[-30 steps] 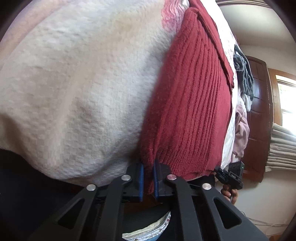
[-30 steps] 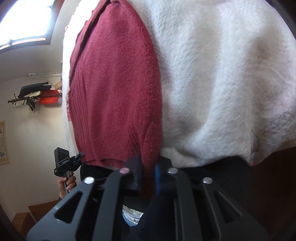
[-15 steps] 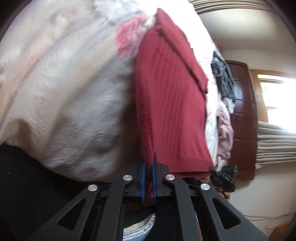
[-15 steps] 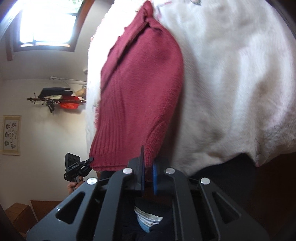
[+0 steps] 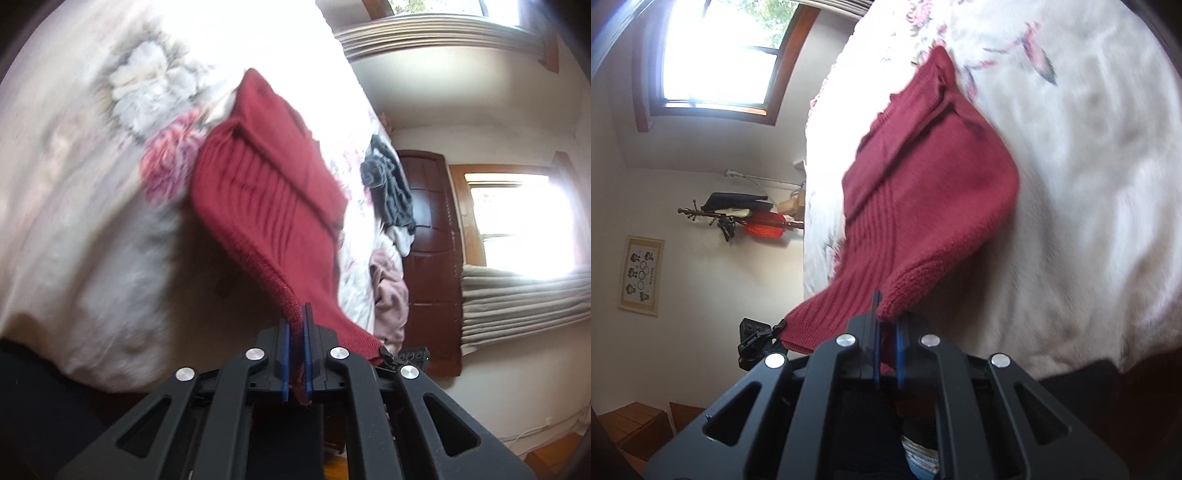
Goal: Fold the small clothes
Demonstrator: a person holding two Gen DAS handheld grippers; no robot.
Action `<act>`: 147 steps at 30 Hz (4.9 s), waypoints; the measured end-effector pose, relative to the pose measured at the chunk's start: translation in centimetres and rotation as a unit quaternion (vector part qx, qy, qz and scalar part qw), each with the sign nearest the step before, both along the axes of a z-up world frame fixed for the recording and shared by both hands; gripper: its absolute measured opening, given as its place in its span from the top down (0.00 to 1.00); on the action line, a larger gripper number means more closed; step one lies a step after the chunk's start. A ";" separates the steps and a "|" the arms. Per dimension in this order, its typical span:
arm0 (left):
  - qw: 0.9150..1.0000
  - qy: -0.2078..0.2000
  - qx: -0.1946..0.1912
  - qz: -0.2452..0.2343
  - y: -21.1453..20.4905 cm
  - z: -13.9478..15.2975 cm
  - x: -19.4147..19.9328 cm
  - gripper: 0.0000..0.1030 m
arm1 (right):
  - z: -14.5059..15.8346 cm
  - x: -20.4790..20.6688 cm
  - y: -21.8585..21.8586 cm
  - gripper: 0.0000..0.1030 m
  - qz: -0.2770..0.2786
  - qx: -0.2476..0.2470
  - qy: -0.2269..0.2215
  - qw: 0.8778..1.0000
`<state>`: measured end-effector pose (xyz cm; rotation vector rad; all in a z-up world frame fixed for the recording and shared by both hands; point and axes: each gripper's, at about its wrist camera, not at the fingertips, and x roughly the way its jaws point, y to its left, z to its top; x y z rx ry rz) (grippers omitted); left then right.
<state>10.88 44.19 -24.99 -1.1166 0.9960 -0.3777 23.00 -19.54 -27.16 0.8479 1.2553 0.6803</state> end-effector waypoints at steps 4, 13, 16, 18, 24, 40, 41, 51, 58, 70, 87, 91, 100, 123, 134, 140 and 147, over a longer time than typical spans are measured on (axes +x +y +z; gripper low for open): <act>1.000 0.001 -0.013 0.012 0.5 0.2 2.6 0.95 | 1.4 2.7 0.6 0.96 -0.006 0.001 -0.008 1.000; 0.999 0.017 -0.024 0.041 2.5 -0.6 9.3 0.95 | 1.4 9.4 2.0 0.96 -0.016 -0.015 -0.002 1.000; 0.998 0.030 -0.022 0.052 3.5 -1.6 11.7 0.95 | 0.6 12.0 2.0 0.96 -0.026 -0.019 0.008 0.999; 0.997 0.041 -0.025 0.057 4.0 -2.6 13.4 0.95 | -0.3 13.9 2.0 0.96 -0.033 -0.023 0.018 0.999; 0.996 0.065 -0.020 0.059 4.9 -5.8 18.9 0.95 | -3.8 19.3 3.0 0.96 -0.032 -0.047 0.050 0.997; 0.997 0.050 -0.008 0.056 7.0 -10.1 25.6 0.47 | -8.5 27.2 3.1 0.60 -0.040 -0.099 0.042 0.993; 0.998 0.039 0.002 0.048 7.1 -9.7 25.5 0.45 | -8.1 27.1 3.0 0.60 -0.033 -0.114 0.029 0.993; 0.982 0.041 0.176 -0.056 4.2 -8.7 27.0 0.34 | -9.9 26.7 5.6 0.59 0.039 -0.216 -0.009 0.975; 0.961 0.038 0.249 -0.114 1.2 -8.8 28.2 0.37 | -10.4 26.4 6.6 0.60 0.055 -0.238 -0.021 0.970; 0.953 -0.042 0.290 -0.082 0.4 -3.7 25.4 0.93 | -6.3 23.9 8.0 0.95 0.063 -0.273 -0.110 0.954; 0.937 -0.138 0.317 -0.054 2.7 6.4 32.5 0.94 | 3.9 30.8 9.9 0.95 0.035 -0.276 -0.211 0.937; 0.942 -0.127 0.307 -0.048 3.7 5.5 36.4 0.94 | 3.6 34.9 10.5 0.95 0.027 -0.284 -0.199 0.938; 0.952 -0.033 0.300 -0.050 4.0 -2.4 43.9 0.95 | -3.2 42.2 12.1 0.95 0.033 -0.325 -0.132 0.936; 0.960 0.013 0.281 -0.013 5.5 -4.6 47.5 0.95 | -5.7 45.8 13.1 0.95 0.011 -0.353 -0.124 0.927; 0.937 0.089 0.337 -0.018 4.8 -10.1 48.1 0.81 | -12.8 46.9 12.2 0.82 -0.001 -0.351 -0.080 0.933; 0.961 -0.034 0.270 -0.053 1.3 -4.5 46.7 0.81 | -9.6 42.8 9.5 0.78 -0.032 -0.232 -0.105 0.967; 0.953 0.069 0.288 -0.069 1.5 -12.5 46.6 0.98 | -14.7 42.7 9.4 1.00 -0.002 -0.239 -0.036 0.970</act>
